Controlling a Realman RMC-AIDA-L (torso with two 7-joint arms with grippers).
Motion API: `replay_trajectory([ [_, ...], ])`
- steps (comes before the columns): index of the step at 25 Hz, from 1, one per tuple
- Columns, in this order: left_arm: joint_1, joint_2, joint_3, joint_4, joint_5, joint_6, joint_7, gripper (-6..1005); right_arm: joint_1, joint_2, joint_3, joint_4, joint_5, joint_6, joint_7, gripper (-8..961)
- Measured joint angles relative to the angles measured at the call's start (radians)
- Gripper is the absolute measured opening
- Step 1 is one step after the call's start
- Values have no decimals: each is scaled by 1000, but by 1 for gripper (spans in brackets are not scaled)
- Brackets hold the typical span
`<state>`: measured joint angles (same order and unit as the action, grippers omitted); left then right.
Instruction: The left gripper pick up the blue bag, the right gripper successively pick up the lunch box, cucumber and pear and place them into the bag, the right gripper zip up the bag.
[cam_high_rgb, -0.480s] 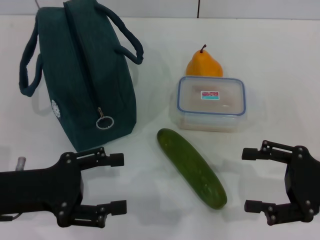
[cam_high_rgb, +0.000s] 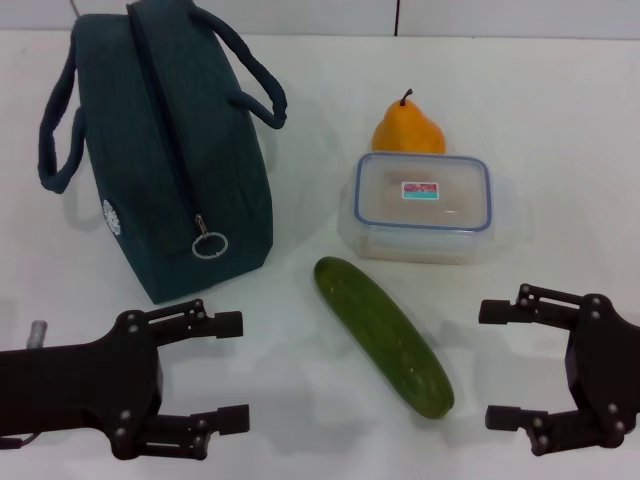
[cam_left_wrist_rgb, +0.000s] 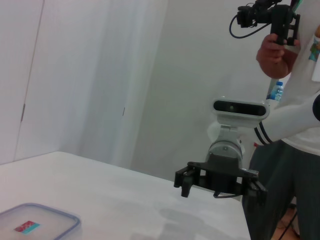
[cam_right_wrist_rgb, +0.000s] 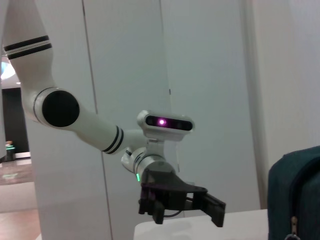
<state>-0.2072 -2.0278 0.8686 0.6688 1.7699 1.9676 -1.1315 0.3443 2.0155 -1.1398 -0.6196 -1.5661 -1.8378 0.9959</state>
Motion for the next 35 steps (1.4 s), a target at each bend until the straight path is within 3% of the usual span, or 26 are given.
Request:
replay_trajectory([
  [6, -3, -3, -58, 14, -6, -2, -34, 847, 4, 0, -11, 0, 0, 8, 2, 871],
  [12, -43, -12, -398, 50, -29, -8, -191, 837, 6, -1, -3, 0, 0, 16, 4, 871],
  [16, -95, -7, -525, 99, -34, -45, -332, 831, 7, -2, 0, 0, 8, 37, 4, 871],
  [19, -141, 5, -532, 129, -33, -160, -445, 826, 7, -2, 0, 1, 15, 46, 4, 871],
  [23, -212, 39, -519, 140, 17, -305, -608, 820, 10, -2, 0, 1, 24, 52, 4, 871],
  [30, -297, 63, -512, 247, 169, -403, -850, 809, 20, -1, 1, 1, 48, 59, 1, 871],
  [33, -313, 67, -467, 329, 256, -403, -983, 804, 22, -2, 7, 1, 53, 61, 1, 870],
  [34, -306, 67, -377, 426, 328, -399, -1121, 803, 23, -3, 9, 1, 53, 62, 1, 870],
  [35, -301, 67, -356, 447, 338, -397, -1146, 801, 23, -3, 10, 2, 53, 62, 1, 870],
])
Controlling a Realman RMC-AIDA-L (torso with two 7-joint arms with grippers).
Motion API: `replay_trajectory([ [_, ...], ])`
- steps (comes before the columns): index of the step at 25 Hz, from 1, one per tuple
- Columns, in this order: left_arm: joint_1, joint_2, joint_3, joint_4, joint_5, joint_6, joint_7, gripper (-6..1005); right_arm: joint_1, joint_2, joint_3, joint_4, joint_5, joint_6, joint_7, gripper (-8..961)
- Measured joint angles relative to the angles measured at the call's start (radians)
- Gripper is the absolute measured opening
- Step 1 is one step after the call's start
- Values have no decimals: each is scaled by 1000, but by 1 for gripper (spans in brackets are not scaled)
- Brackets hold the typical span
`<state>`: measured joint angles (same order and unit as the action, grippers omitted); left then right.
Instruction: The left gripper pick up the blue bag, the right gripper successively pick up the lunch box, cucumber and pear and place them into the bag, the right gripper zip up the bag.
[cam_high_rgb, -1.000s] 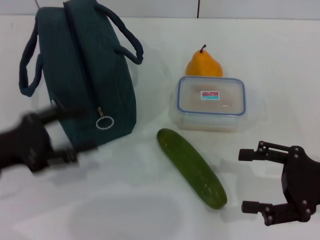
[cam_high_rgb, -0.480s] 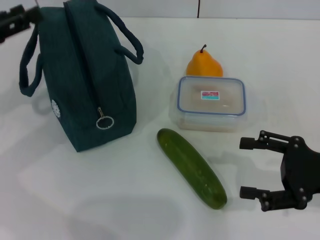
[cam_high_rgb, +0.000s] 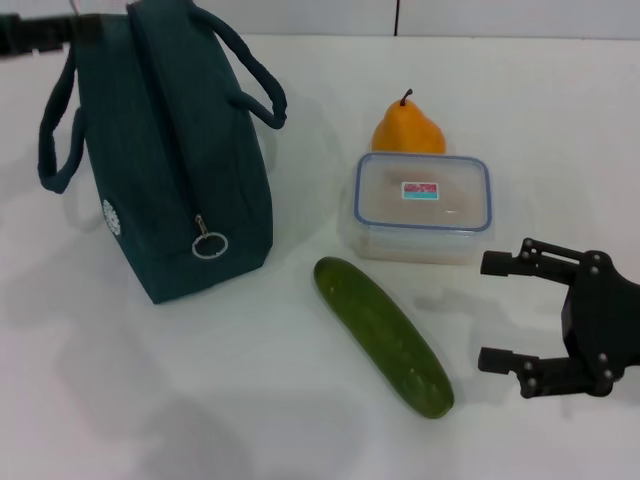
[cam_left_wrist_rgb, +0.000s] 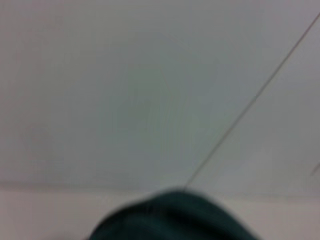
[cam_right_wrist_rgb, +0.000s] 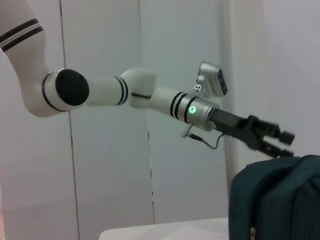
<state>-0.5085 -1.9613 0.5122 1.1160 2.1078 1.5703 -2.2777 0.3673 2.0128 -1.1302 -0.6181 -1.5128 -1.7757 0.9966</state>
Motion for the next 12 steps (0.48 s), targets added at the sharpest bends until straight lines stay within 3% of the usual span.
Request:
replay_trajectory([
  [5, 42, -14, 142, 145, 57, 5, -143, 794, 9, 0, 1, 0, 0, 4, -1, 870],
  [12, 41, -24, 136, 121, 106, -9, -180, 783, 29, -3, 1, 0, 0, 4, 2, 870],
])
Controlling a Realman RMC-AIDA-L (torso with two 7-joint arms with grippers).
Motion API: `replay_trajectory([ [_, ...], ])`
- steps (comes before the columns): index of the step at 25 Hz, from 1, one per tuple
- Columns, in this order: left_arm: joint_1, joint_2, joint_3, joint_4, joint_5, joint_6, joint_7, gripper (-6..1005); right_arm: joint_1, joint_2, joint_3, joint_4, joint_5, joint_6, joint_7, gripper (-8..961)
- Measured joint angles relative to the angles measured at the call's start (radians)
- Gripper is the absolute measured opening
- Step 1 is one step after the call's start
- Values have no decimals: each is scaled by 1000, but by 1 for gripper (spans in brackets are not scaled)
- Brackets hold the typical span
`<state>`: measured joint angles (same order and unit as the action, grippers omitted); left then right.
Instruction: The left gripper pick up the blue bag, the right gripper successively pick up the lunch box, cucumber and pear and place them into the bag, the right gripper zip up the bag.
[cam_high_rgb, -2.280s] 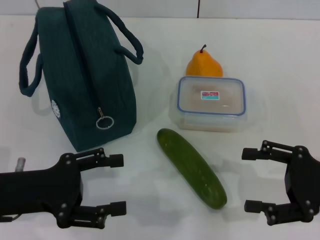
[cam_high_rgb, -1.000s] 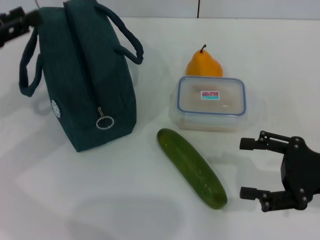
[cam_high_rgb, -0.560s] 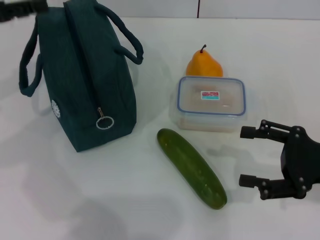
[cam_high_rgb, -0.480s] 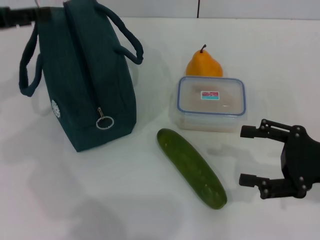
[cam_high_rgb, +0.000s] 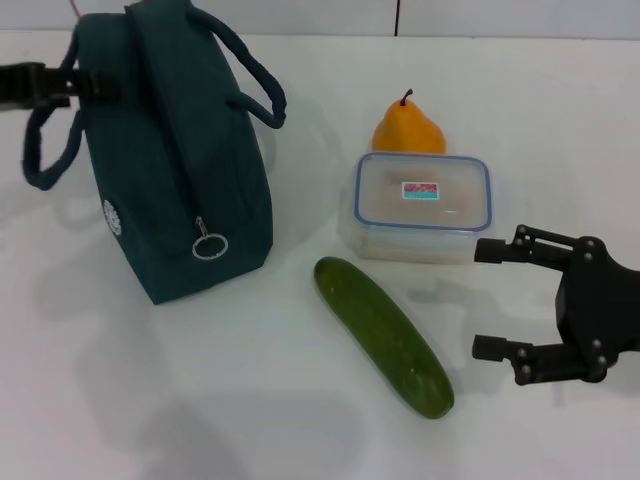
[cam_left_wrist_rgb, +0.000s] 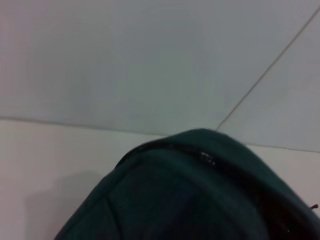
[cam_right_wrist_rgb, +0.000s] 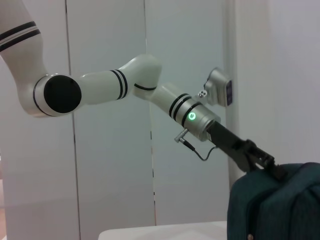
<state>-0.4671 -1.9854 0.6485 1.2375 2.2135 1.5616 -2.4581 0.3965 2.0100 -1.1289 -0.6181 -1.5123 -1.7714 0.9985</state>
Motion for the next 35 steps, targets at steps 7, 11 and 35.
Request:
replay_trajectory([
  [7, -13, 10, 16, -65, 22, 5, -14, 772, 9, -1, 0, 0, 0, 10, 1, 870],
  [11, -15, 5, 21, -64, 24, 12, -17, 708, 9, 0, 0, 0, 0, 20, 10, 870],
  [35, -9, -7, 20, -50, -77, 102, -78, 36, 53, 2, 223, 260, 165, 355, 309, 869],
])
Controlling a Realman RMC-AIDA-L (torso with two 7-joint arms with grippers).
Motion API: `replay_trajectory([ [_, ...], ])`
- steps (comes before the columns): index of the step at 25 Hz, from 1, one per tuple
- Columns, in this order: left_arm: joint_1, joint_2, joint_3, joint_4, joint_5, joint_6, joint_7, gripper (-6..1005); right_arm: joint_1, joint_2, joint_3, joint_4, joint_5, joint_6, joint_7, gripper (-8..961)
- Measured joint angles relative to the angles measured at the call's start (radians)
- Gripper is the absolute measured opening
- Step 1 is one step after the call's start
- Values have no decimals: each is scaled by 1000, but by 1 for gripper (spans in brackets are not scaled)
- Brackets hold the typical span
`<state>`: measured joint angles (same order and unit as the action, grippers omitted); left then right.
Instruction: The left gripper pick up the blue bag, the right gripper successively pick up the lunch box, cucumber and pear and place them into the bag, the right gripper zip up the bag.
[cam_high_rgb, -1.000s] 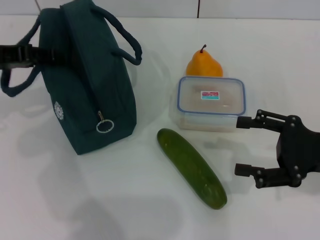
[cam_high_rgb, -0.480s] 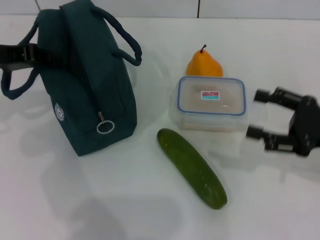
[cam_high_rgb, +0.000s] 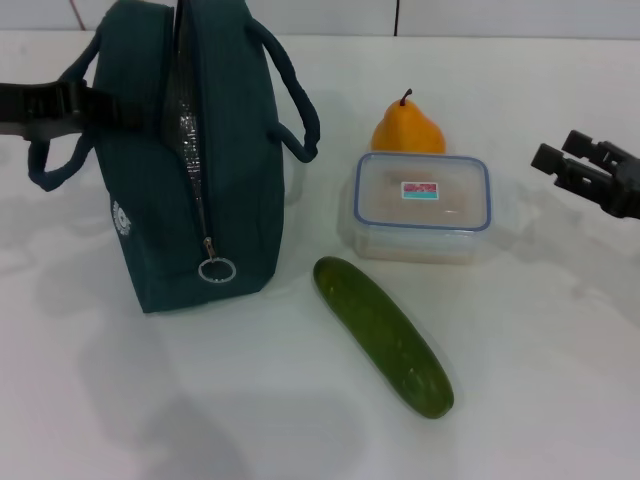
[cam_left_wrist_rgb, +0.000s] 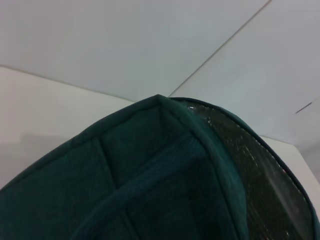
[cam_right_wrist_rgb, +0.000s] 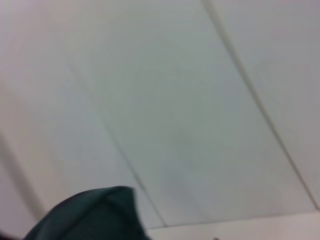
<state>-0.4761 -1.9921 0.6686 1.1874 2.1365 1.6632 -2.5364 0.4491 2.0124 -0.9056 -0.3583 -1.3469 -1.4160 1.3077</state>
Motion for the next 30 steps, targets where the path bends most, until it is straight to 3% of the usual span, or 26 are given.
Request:
replay_trajectory([
  [13, -10, -9, 2, 0, 3, 29, -8, 35, 95, 3, -9, 152, 20, 169, 122, 868],
  [24, -19, -46, 34, 0, -21, 52, -15, 35, 110, 4, -12, 175, 13, 202, 131, 869],
  [30, -18, -53, 40, 0, -26, 51, -12, 36, 112, 8, -16, 179, 9, 210, 135, 794],
])
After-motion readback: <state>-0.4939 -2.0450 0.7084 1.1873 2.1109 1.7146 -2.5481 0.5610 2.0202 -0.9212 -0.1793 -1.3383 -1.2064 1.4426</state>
